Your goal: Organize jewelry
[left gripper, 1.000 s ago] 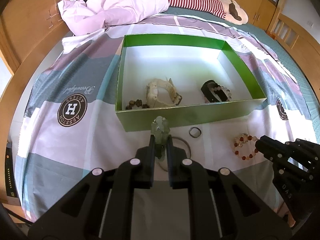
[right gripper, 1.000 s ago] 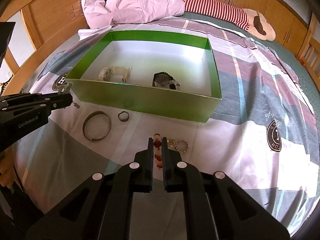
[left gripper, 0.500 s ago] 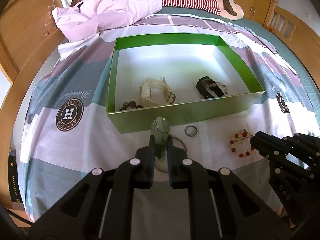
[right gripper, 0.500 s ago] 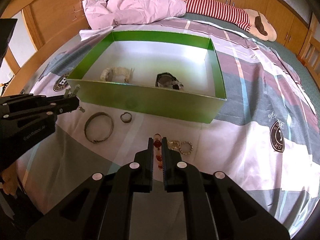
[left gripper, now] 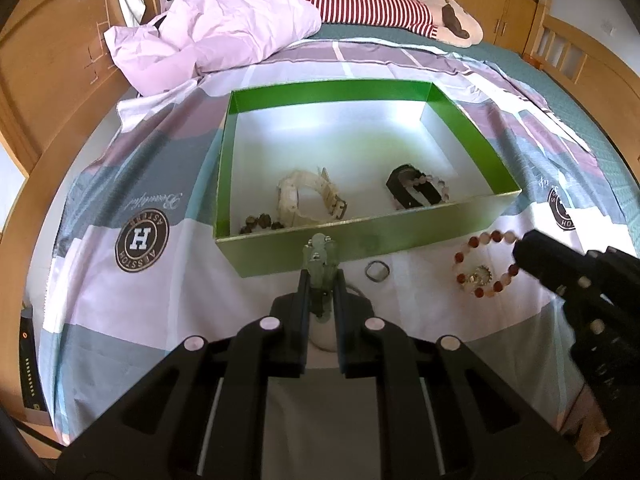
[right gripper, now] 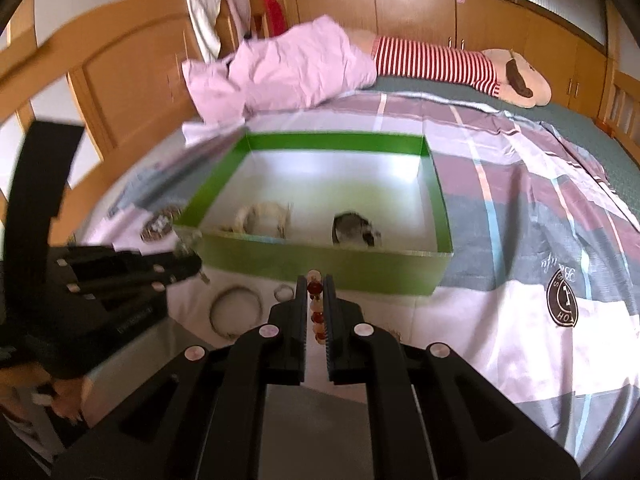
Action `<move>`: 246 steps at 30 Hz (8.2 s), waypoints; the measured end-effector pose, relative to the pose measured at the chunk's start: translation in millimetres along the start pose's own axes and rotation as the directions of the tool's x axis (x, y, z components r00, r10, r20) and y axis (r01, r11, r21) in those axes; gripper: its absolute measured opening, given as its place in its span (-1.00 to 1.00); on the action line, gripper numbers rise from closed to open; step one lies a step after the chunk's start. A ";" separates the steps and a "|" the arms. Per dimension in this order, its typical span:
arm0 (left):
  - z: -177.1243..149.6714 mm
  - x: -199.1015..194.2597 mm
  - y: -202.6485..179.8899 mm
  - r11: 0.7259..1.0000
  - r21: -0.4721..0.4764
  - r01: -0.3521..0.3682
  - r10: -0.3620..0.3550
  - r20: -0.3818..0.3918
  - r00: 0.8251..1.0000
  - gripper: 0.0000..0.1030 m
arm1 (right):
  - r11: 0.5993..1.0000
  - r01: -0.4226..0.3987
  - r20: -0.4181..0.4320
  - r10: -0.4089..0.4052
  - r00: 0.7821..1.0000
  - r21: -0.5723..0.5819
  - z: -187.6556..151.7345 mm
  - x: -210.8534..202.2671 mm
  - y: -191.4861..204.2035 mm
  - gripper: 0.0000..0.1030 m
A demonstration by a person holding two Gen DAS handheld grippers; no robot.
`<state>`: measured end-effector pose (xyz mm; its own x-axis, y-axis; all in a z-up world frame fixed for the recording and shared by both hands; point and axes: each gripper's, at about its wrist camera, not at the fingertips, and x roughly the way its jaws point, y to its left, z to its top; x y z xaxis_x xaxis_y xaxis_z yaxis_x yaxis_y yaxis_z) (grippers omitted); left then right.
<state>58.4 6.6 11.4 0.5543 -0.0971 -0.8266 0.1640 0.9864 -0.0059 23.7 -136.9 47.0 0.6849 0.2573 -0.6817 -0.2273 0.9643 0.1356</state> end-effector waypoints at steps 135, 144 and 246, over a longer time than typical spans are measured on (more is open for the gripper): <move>-40.6 77.7 -23.9 0.998 0.000 -0.056 0.054 -0.286 0.957 0.17 | 0.992 0.014 -0.440 -0.069 0.895 -0.128 -61.6 96.0 -2.7 -0.51; -40.1 77.6 -28.2 0.998 0.007 -0.065 0.064 -0.286 0.956 0.21 | 0.992 0.014 -0.439 -0.070 0.896 -0.128 -61.9 96.0 -2.4 -0.51; -39.1 75.5 -25.2 0.999 0.026 -0.030 0.036 -0.290 0.956 0.16 | 0.991 0.119 -0.383 -0.131 0.914 -0.054 -70.2 82.0 -17.0 -0.52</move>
<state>64.2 -20.4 -72.9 0.2999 -0.0188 -0.9538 0.1685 0.9851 0.0336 35.1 -136.5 -61.7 0.3905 0.0853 -0.9167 -0.1813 0.9833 0.0143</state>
